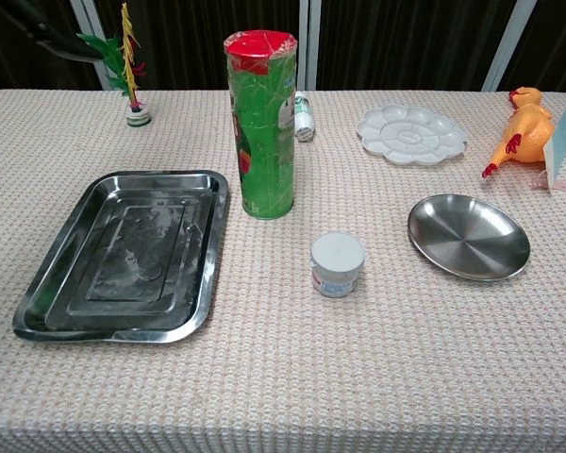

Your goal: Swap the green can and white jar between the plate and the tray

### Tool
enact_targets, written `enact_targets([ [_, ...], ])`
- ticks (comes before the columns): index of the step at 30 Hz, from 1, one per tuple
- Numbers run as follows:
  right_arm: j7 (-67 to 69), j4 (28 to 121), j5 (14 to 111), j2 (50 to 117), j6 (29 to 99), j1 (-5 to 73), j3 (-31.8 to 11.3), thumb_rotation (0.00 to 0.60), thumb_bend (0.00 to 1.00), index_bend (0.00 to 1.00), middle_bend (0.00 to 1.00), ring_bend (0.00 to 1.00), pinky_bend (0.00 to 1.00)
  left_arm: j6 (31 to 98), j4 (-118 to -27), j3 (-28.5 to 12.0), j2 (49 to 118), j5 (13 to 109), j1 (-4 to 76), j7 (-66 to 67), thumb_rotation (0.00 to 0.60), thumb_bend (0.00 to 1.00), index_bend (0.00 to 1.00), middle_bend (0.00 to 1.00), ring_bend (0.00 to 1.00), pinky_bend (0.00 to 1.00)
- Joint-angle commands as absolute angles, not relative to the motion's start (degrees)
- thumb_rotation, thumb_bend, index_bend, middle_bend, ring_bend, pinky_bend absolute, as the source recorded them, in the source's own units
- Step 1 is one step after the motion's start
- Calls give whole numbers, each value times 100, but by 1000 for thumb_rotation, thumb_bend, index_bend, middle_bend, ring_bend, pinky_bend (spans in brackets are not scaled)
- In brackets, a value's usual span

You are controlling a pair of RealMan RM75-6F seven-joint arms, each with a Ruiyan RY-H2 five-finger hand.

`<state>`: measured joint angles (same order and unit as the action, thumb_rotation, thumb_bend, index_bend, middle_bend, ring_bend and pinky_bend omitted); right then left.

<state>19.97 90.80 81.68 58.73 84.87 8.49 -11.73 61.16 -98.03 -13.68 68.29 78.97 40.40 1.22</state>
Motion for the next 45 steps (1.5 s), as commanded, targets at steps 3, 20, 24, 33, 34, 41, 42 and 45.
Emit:
enact_targets([
  [3,1861,9215,8226,5835,8470,905,-1181,600,104,0,0,0,0,5477,-9855,-1590,6978,7910,4620,-84,600,98,111,103,39,230],
  [20,2023,9111,8234,5833,8447,907,-1148,600,103,0,0,0,0,4508,-8975,-1647,7910,7427,5707,347,600,98,110,99,24,195],
  [24,2089,9046,8229,5837,8433,899,-1131,600,103,0,0,0,0,4386,-8796,-1607,7976,7262,5789,380,600,98,112,99,24,201],
  [33,2130,8958,8176,5898,8384,907,-1121,600,104,0,0,0,0,4358,-8697,-1490,8039,7127,5866,519,600,138,266,240,189,425],
  [34,2126,8955,8168,5904,8379,909,-1121,600,104,0,0,0,0,4392,-8697,-1488,8049,7147,5867,524,600,144,291,270,223,453],
  [41,2097,8947,8129,5928,8360,914,-1128,600,110,0,0,0,0,4571,-8663,-1450,8088,7224,5867,593,600,167,427,410,362,598],
  [42,2098,8948,8125,5929,8360,914,-1130,600,111,0,0,0,0,4582,-8681,-1452,8071,7229,5865,585,600,171,443,426,378,612],
  [45,2109,8958,8113,5924,8362,913,-1141,600,114,0,0,0,0,4633,-8806,-1462,7960,7289,5853,557,600,180,477,450,401,635],
])
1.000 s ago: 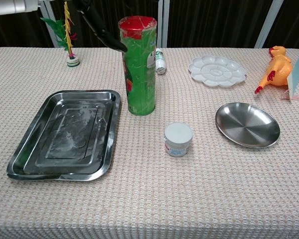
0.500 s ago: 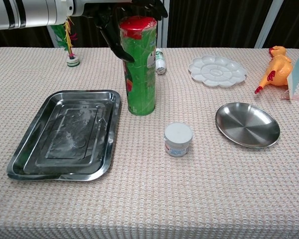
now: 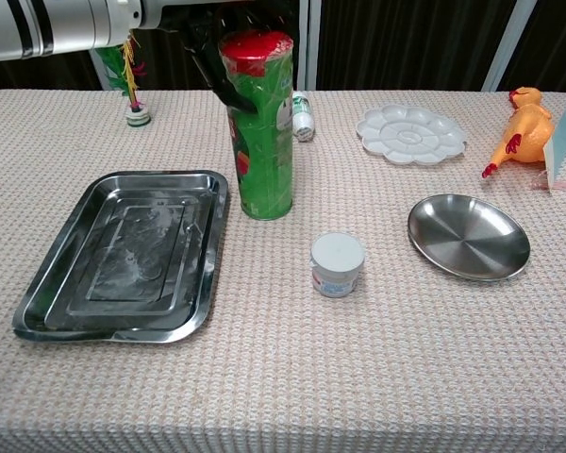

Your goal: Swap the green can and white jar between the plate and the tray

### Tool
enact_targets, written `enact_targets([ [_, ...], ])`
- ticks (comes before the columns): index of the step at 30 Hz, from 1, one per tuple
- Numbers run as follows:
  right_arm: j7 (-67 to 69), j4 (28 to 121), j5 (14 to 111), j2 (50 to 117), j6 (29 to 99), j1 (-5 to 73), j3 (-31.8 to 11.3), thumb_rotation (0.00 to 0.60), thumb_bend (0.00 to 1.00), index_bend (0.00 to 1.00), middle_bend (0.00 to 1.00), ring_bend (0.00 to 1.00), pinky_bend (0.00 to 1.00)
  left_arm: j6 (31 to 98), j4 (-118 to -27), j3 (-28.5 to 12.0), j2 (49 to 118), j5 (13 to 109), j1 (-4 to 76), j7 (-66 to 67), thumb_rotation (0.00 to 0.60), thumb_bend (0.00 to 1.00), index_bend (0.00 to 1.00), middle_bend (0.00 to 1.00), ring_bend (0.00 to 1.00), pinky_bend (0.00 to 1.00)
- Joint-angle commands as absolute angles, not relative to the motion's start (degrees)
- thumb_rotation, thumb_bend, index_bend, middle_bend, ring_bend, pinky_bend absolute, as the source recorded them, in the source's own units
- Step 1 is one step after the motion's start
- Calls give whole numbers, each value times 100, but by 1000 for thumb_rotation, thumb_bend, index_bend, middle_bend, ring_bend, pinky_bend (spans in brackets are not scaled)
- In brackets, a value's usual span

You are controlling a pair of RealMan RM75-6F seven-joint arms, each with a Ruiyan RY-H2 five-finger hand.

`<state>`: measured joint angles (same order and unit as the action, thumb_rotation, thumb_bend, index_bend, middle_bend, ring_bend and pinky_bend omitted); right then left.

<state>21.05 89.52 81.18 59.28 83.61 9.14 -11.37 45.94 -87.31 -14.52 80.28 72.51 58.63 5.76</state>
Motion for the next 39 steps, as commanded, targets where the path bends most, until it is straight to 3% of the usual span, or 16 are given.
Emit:
enact_targets([
  [1,2111,8966,8109,5919,8360,914,-1144,600,114,0,0,0,0,4678,-8860,-1479,7911,7310,5841,553,600,181,478,451,402,636],
  [8,2072,9081,8170,5848,8420,896,-1143,600,115,0,0,0,0,5065,-9688,-1570,7024,7256,5469,522,600,183,478,452,402,637],
  [15,1992,9129,8209,5871,8355,939,-1114,600,115,0,0,0,0,5400,-10298,-1123,6302,7401,4840,651,600,183,478,458,405,640],
  [23,1761,9304,8275,5891,8310,993,-1074,600,116,0,0,0,0,5606,-10120,-831,6461,7663,4499,362,600,182,476,458,405,641],
  [26,1700,9323,8268,5901,8286,1006,-1063,600,116,0,0,0,0,5637,-9974,-793,6572,7755,4447,205,600,172,419,439,389,630],
  [30,1662,9334,8267,5917,8279,1011,-1052,600,116,0,0,0,0,5680,-9851,-752,6632,7903,4396,63,600,143,305,342,290,556],
  [39,1614,9300,8287,5990,8234,1056,-1029,600,116,0,0,0,0,5748,-9728,-609,6757,8075,4268,147,600,129,233,253,177,478],
])
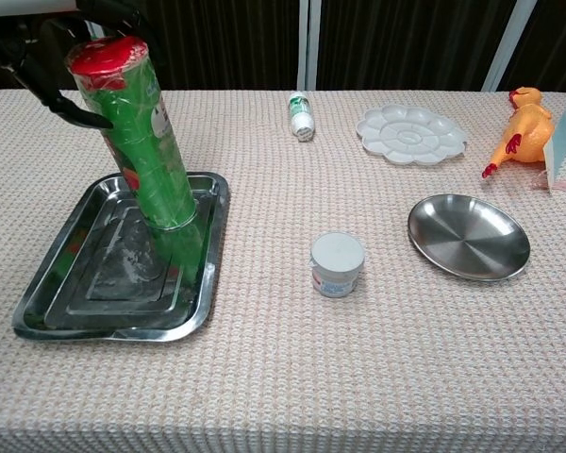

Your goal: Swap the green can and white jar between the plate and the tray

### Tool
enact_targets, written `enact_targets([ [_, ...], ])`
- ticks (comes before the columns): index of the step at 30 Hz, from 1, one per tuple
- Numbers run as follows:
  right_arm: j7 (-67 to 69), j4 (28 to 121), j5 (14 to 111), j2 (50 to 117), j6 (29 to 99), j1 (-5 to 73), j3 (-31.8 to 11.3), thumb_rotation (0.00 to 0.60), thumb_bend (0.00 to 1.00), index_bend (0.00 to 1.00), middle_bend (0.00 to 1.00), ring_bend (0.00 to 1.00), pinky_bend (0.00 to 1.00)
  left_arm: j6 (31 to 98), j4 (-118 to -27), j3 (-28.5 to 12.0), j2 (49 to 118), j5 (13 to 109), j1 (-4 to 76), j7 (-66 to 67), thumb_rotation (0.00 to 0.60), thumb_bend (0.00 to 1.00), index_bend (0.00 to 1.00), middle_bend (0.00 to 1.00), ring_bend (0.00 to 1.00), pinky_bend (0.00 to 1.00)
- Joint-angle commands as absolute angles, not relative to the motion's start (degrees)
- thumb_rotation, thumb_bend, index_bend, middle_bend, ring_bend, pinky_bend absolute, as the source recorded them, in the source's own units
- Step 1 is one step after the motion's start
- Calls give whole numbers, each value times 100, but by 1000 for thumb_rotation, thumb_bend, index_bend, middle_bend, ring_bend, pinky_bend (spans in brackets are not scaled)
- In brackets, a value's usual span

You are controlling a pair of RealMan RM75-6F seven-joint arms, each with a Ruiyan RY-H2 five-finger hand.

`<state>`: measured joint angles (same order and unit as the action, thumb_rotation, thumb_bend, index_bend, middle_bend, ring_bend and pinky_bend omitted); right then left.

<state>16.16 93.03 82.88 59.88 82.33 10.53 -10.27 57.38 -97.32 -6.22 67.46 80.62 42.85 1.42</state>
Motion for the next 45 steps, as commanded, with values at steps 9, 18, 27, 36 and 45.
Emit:
enact_targets([
  [9,1628,9305,8334,5978,8244,1064,-1011,600,116,0,0,0,0,5984,-10001,-676,6450,8129,4107,192,600,125,163,202,131,441],
  [18,1216,9609,8745,5940,7861,1349,-833,600,115,0,13,0,0,6541,-10284,-667,5976,7831,3571,387,600,124,162,201,131,447],
  [27,129,10224,9082,6371,6237,2331,-546,600,115,0,36,0,2,7620,-9593,-505,6498,7481,2721,1054,600,122,167,201,131,397],
  [36,-1303,10225,8481,7599,4930,3253,-602,600,120,0,73,0,51,8077,-8879,-164,6974,7630,1998,551,600,122,188,202,131,335],
  [45,-2329,9862,7746,8478,4744,3587,-597,600,135,0,119,3,147,8466,-8029,70,7447,8053,1452,-297,600,121,195,206,131,322],
])
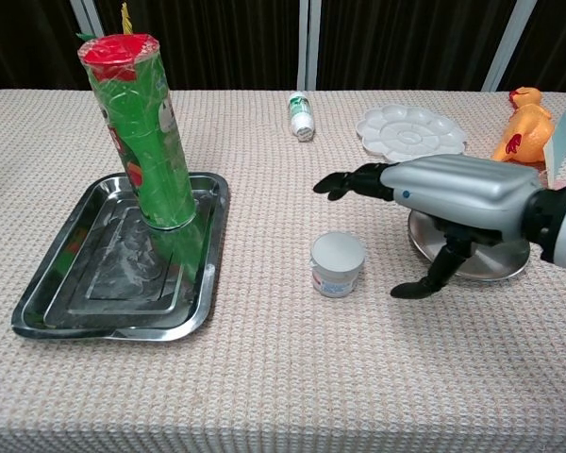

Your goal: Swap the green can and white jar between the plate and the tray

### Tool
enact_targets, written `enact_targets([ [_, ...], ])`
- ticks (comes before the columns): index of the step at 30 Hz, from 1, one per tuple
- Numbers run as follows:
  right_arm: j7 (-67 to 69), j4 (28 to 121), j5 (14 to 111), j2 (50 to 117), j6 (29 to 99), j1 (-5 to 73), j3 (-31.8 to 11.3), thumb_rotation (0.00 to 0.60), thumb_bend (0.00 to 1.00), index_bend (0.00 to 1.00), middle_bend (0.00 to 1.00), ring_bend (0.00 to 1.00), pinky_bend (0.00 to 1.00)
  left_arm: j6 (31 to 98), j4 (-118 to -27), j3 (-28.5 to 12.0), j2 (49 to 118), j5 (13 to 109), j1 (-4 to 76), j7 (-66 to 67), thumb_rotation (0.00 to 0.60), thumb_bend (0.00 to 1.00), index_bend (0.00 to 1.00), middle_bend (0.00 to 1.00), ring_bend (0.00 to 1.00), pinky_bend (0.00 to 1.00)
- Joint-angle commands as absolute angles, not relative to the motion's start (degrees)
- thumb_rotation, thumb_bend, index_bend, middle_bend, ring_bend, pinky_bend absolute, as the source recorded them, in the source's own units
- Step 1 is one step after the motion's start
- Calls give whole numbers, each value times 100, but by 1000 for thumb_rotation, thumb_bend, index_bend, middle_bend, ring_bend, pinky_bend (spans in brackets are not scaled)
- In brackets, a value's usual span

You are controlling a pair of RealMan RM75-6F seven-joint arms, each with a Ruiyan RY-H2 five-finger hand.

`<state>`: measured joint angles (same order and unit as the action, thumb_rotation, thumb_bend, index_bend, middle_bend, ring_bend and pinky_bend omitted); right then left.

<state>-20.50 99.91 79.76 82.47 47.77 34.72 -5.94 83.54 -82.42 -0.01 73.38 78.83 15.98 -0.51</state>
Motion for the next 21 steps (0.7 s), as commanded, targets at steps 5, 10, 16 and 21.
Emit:
enact_targets([
  [5,-2563,9750,7479,8756,4829,3658,-573,600,163,18,155,49,205,8501,-7913,112,7469,8267,1356,-479,600,121,206,206,131,322],
  [10,-2627,9579,7471,8997,4978,3690,-521,600,209,107,195,123,289,8422,-7868,91,7510,8285,1299,-529,600,121,207,206,131,322],
  [16,-2561,9394,7568,9226,5131,3727,-481,600,273,203,270,221,393,8336,-7777,83,7527,8316,1228,-610,600,122,207,206,129,322],
  [21,-2561,9305,7567,9297,5175,3767,-458,600,325,311,356,324,498,8315,-7772,51,7513,8348,1179,-657,600,122,207,205,121,322],
])
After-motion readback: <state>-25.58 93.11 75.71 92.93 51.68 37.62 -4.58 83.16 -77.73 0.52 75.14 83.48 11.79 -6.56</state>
